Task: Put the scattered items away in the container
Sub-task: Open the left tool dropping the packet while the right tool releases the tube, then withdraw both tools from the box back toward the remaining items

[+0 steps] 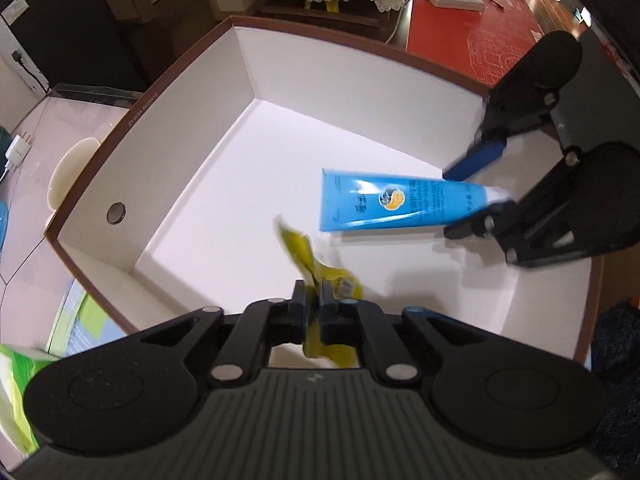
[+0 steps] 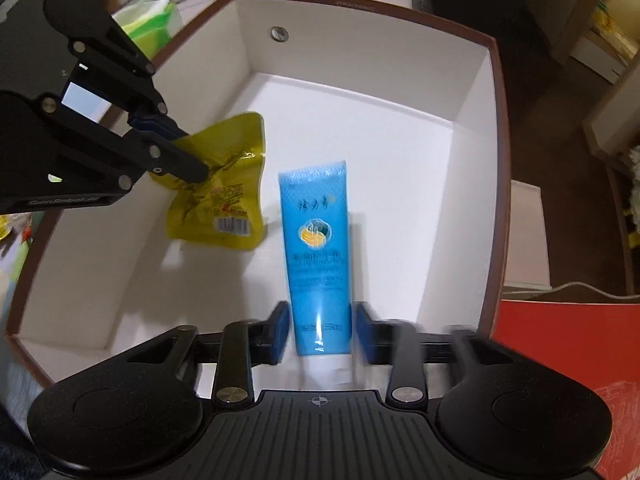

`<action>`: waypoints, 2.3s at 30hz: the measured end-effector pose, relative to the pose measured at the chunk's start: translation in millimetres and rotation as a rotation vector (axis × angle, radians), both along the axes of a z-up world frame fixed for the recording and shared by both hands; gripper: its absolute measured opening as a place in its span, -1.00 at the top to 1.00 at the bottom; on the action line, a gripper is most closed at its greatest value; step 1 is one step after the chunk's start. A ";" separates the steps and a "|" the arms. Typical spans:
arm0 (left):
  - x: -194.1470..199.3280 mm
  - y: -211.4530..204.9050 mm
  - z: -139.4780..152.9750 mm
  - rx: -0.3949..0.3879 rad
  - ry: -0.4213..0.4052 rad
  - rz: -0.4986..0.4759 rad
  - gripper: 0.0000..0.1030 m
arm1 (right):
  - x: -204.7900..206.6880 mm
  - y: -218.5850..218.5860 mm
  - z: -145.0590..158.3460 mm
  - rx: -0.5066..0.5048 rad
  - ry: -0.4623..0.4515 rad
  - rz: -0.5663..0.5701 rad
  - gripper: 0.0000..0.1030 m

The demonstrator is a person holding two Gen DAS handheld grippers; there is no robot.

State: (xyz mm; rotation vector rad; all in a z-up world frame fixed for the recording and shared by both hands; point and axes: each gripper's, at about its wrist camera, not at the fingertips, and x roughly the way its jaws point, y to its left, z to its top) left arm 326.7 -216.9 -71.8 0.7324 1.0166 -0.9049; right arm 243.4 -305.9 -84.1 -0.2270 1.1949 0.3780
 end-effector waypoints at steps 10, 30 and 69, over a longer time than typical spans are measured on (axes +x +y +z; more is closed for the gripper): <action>4.4 -1.6 2.6 0.032 -0.054 0.044 0.17 | -23.2 0.3 23.3 0.009 -0.076 -0.019 -0.67; -75.9 17.7 63.8 -0.039 -0.135 0.105 -0.07 | -67.2 -22.1 54.4 0.101 -0.148 -0.185 -0.67; -178.7 133.2 99.2 -0.161 -0.199 0.383 -0.47 | -131.7 17.7 75.4 0.187 -0.241 -0.268 -0.68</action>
